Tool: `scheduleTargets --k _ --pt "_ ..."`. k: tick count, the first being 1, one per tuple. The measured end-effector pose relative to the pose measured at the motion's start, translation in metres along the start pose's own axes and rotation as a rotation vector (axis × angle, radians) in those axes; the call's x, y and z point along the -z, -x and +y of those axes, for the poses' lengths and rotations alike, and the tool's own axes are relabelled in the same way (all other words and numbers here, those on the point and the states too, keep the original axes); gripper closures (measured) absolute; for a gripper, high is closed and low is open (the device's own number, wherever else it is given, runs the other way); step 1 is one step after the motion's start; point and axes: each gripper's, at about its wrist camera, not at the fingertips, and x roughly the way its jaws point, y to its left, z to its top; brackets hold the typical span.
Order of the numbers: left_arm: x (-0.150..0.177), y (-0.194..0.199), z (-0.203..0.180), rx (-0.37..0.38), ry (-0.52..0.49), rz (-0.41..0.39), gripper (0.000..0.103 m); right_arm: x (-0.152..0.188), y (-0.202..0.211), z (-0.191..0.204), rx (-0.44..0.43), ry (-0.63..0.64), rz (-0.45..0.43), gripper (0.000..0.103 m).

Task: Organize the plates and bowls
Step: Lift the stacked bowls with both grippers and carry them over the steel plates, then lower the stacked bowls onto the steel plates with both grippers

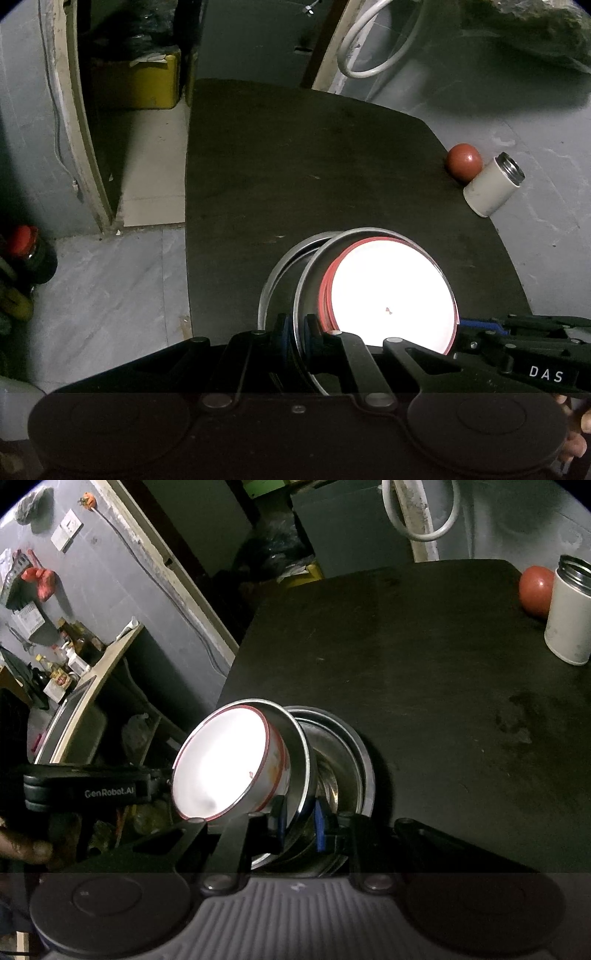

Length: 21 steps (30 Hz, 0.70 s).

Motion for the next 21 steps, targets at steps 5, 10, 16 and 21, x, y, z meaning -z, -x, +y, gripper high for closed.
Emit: scheduleTargets --k 5,10,16,21 --pt "0.0000 -0.0043 0.0022 -0.001 0.007 0.010 0.097 -0.0013 -0.0031 0.0021 0.007 0.000 0.005 0.086" --pt "-0.0011 -0.0057 0.0018 -0.003 0.009 0.008 0.097 -0.0022 -0.0038 0.0035 0.008 0.000 0.003 0.086" --pt "-0.0013 -0.0064 0.0015 -0.004 0.009 0.008 0.097 -0.0035 -0.0058 0.0024 0.011 0.000 0.002 0.086" --pt "-0.0011 -0.0064 0.0018 -0.004 0.010 0.010 0.097 -0.0027 -0.0057 0.0014 0.016 -0.005 -0.003 0.086"
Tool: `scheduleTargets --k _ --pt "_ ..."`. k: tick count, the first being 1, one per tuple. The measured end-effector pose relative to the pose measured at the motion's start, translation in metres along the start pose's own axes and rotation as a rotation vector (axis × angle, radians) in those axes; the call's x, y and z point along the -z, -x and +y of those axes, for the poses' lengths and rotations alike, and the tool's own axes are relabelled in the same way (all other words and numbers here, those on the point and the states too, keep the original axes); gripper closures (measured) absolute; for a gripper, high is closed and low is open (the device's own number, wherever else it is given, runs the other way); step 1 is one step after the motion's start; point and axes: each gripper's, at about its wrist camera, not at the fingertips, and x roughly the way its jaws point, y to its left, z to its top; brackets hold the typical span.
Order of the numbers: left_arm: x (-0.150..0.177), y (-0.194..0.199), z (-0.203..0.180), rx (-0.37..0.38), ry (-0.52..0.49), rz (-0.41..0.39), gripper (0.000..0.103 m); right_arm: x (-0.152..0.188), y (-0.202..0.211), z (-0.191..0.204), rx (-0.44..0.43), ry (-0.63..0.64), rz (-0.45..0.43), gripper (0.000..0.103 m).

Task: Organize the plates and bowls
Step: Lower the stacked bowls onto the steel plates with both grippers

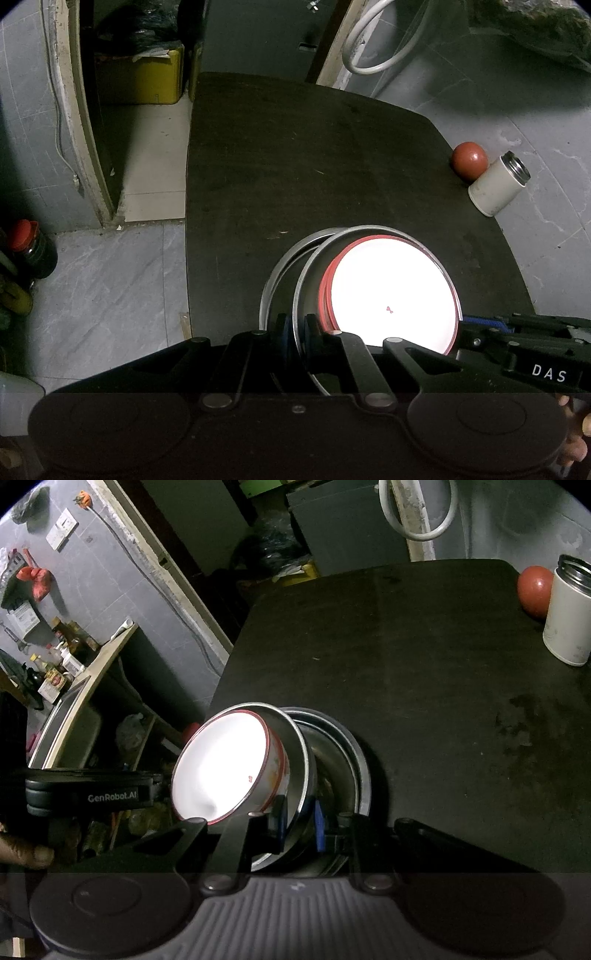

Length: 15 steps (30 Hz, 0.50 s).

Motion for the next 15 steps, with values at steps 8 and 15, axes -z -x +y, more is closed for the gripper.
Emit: scheduleTargets --k 8,15 --pt "-0.0001 0.0001 0.0001 0.000 0.002 0.002 0.096 0.0012 -0.0022 0.0055 0.026 0.008 -0.011 0.085" --pt "-0.0003 0.0003 0.0001 0.001 0.003 0.003 0.096 0.0023 -0.0023 0.0064 0.037 0.013 -0.017 0.085"
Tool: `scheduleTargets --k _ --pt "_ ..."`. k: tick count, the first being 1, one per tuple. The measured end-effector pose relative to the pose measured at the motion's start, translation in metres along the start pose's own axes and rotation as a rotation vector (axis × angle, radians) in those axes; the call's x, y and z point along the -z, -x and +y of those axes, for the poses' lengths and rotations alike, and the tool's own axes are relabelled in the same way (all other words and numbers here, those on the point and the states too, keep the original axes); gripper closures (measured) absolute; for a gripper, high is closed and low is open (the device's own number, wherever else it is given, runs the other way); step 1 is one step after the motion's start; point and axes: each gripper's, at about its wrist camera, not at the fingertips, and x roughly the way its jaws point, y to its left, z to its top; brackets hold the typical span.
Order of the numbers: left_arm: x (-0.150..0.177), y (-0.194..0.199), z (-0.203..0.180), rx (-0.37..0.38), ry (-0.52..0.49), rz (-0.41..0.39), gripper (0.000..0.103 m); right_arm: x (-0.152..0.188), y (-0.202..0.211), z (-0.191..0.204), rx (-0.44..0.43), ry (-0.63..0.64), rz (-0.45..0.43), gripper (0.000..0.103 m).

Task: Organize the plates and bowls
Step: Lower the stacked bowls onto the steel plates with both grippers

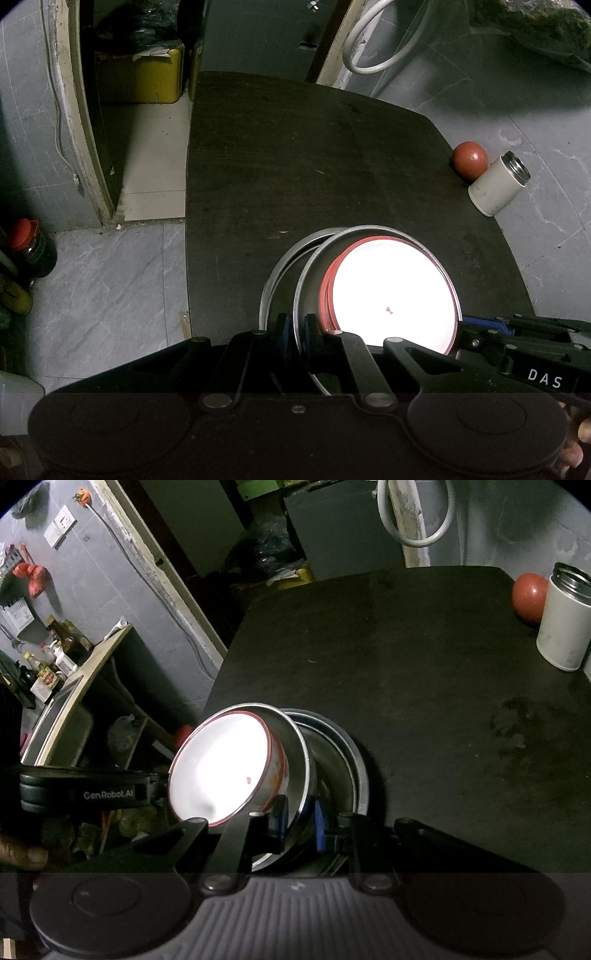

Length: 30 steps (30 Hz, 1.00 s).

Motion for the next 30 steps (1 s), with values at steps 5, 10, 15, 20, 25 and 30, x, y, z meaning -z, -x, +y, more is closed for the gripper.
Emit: scheduleTargets --k 5,10,15,20,25,30 --pt "-0.0002 -0.0001 -0.0003 -0.001 -0.002 0.000 0.096 0.0013 0.0004 0.0009 0.004 -0.002 -0.004 0.084" --pt "-0.0002 -0.0001 -0.0002 -0.002 -0.003 0.000 0.096 0.0022 0.0011 0.0006 0.011 -0.004 -0.003 0.085" --pt "-0.0005 -0.0001 -0.0004 -0.003 -0.003 -0.001 0.096 0.0015 0.0011 0.0023 0.018 -0.005 -0.004 0.084" --pt "-0.0006 -0.0001 -0.0004 -0.005 -0.003 -0.002 0.094 0.0014 0.0010 0.0026 0.019 -0.005 -0.004 0.084" --pt "0.0002 0.0003 0.0000 -0.009 -0.001 -0.006 0.092 0.0020 0.0007 0.0029 0.023 -0.008 -0.004 0.084" --pt "0.0008 0.0016 -0.0013 -0.014 -0.001 -0.011 0.089 0.0033 0.0004 0.0043 0.031 -0.006 -0.009 0.084"
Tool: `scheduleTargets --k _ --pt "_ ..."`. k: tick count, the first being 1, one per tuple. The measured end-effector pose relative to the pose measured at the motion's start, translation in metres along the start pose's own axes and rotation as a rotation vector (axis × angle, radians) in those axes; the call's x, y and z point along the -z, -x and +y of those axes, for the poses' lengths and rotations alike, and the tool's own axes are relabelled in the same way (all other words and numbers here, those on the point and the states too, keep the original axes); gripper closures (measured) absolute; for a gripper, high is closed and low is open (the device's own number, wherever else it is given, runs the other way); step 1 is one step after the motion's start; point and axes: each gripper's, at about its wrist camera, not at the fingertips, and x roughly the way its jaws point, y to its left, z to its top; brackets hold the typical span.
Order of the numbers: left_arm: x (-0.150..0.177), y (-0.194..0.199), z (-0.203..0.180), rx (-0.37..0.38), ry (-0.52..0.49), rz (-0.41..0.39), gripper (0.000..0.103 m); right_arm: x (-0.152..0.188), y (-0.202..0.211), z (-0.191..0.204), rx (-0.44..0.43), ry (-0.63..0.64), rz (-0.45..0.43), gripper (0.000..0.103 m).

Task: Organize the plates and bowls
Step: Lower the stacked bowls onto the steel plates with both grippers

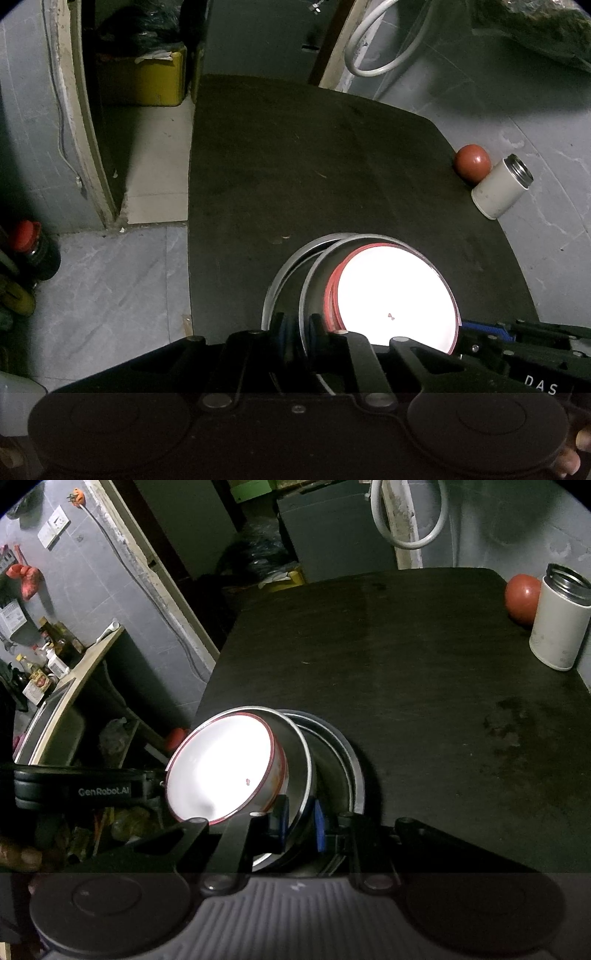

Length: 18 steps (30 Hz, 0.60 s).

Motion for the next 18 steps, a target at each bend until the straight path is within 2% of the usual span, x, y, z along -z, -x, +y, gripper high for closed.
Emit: scheduleTargets --k 10,18 --pt "-0.0004 0.0007 -0.0005 -0.006 0.001 -0.003 0.086 0.0010 -0.0008 0.0005 0.009 -0.003 0.000 0.084" --pt "-0.0007 0.0017 -0.0016 -0.015 -0.009 -0.009 0.086 0.0025 -0.0009 -0.0008 0.022 -0.018 -0.003 0.077"
